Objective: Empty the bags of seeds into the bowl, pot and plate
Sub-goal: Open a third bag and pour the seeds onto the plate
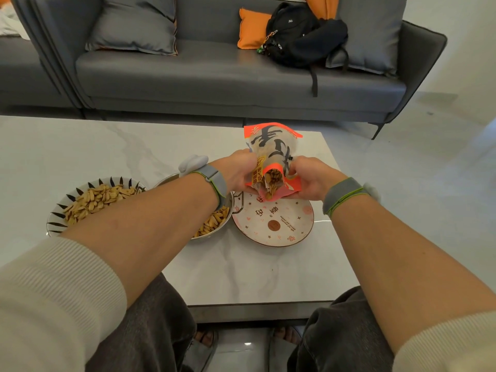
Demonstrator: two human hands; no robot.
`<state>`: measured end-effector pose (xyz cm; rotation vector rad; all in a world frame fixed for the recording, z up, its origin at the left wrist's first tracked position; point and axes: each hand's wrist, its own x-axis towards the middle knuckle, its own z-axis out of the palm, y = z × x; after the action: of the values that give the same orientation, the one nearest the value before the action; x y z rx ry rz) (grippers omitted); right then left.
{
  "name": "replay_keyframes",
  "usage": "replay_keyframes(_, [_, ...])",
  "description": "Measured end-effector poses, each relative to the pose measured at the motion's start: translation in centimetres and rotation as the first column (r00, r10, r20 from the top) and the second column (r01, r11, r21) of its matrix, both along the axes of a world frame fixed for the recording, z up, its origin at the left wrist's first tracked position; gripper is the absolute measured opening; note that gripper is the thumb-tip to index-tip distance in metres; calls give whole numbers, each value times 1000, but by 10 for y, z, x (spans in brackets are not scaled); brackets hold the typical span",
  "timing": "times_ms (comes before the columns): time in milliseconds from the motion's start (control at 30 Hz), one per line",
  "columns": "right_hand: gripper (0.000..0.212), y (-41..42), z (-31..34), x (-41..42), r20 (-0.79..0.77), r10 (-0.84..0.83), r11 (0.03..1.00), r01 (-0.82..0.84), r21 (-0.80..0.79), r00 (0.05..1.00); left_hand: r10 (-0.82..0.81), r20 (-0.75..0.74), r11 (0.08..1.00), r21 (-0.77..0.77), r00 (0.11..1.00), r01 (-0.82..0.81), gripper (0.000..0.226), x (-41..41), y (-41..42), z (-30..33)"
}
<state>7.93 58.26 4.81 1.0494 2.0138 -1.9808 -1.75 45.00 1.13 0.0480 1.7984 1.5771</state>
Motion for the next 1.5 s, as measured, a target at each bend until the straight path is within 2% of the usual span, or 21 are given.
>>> replay_keyframes(367, [30, 1, 3, 4, -18, 0, 1000, 0, -7, 1000, 10, 2, 997, 70, 1000, -10, 23, 5, -5, 7])
replay_keyframes(567, [40, 4, 3, 4, -36, -36, 999, 35, -22, 999, 29, -17, 997, 72, 999, -28, 26, 5, -5, 12])
replay_keyframes(1000, [38, 0, 6, 5, -78, -26, 998, 22, -52, 997, 56, -44, 995, 87, 997, -52, 29, 6, -1, 10])
replay_keyframes(1500, [45, 1, 4, 3, -77, -45, 999, 46, 9, 996, 60, -70, 996, 71, 996, -55, 25, 7, 2, 10])
